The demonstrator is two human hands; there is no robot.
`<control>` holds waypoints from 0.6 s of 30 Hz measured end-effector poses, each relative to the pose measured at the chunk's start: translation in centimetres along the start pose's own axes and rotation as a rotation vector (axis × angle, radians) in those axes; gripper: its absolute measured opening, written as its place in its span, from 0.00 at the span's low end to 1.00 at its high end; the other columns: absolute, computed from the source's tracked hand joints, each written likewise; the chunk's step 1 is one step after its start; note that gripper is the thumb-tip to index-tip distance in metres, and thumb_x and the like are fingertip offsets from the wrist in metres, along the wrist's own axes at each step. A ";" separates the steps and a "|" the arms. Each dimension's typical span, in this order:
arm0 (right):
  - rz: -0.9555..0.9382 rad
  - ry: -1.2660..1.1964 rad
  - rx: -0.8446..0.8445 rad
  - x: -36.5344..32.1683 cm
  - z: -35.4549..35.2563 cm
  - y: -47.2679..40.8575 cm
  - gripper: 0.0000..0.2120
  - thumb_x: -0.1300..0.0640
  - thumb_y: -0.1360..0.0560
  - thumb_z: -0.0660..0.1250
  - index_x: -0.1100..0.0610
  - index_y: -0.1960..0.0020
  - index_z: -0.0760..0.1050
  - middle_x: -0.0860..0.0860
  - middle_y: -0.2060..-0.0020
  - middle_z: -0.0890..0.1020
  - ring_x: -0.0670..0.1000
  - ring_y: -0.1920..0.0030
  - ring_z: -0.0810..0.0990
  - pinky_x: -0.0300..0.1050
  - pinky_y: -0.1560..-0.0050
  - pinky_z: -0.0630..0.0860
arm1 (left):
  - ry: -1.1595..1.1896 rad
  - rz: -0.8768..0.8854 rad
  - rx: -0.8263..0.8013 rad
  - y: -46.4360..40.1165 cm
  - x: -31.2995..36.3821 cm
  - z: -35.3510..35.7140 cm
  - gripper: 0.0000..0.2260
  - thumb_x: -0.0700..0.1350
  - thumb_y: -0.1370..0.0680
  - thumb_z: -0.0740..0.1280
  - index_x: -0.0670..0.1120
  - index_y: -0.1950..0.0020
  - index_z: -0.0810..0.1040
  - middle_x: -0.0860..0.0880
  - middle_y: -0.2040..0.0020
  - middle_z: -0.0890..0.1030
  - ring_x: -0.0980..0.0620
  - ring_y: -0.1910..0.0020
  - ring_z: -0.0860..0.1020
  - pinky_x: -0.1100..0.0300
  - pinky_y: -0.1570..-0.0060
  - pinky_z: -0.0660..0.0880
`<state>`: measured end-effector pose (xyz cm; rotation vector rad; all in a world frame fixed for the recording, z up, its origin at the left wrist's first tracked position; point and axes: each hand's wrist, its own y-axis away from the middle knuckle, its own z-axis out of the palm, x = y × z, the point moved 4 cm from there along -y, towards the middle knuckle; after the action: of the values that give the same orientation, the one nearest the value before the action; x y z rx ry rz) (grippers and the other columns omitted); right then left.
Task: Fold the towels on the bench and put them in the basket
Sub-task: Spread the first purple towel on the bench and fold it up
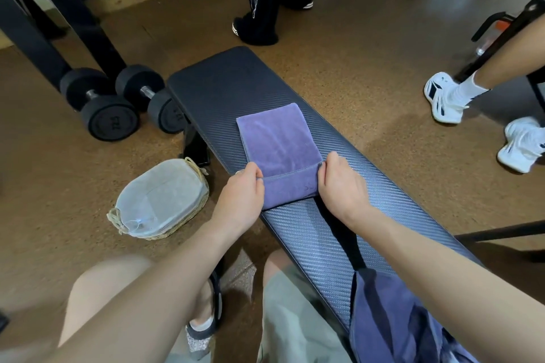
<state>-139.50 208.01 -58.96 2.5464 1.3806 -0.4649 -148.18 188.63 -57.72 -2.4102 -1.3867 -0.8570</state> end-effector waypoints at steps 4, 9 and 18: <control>-0.031 0.060 0.020 0.0 0.6 -0.1 0.10 0.50 0.15 0.49 0.52 0.53 0.58 0.58 0.51 0.75 0.64 0.57 0.78 0.54 0.60 0.67 | -0.103 0.011 -0.019 0.1 0.3 0.1 0.02 0.44 0.17 0.57 0.48 0.49 0.65 0.47 0.55 0.75 0.43 0.58 0.74 0.50 0.60 0.69; -0.077 0.187 0.101 -0.7 0.1 0.0 0.03 0.59 0.18 0.57 0.57 0.50 0.64 0.58 0.54 0.71 0.59 0.70 0.67 0.52 0.66 0.61 | -0.521 0.217 0.106 0.2 1.7 -0.2 0.13 0.39 0.26 0.67 0.48 0.47 0.65 0.44 0.53 0.72 0.40 0.63 0.74 0.53 0.70 0.66; -0.565 0.333 0.191 -1.0 -0.2 -0.2 0.05 0.65 0.29 0.65 0.56 0.56 0.72 0.53 0.59 0.74 0.58 0.59 0.72 0.52 0.58 0.65 | -0.661 0.734 -0.052 1.2 3.2 0.7 0.04 0.42 0.27 0.67 0.45 0.56 0.73 0.45 0.58 0.75 0.43 0.60 0.76 0.49 0.63 0.76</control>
<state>-140.13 207.41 -58.36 2.4214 2.2969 -0.2692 -145.64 190.63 -56.27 -3.0334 -0.4801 0.1002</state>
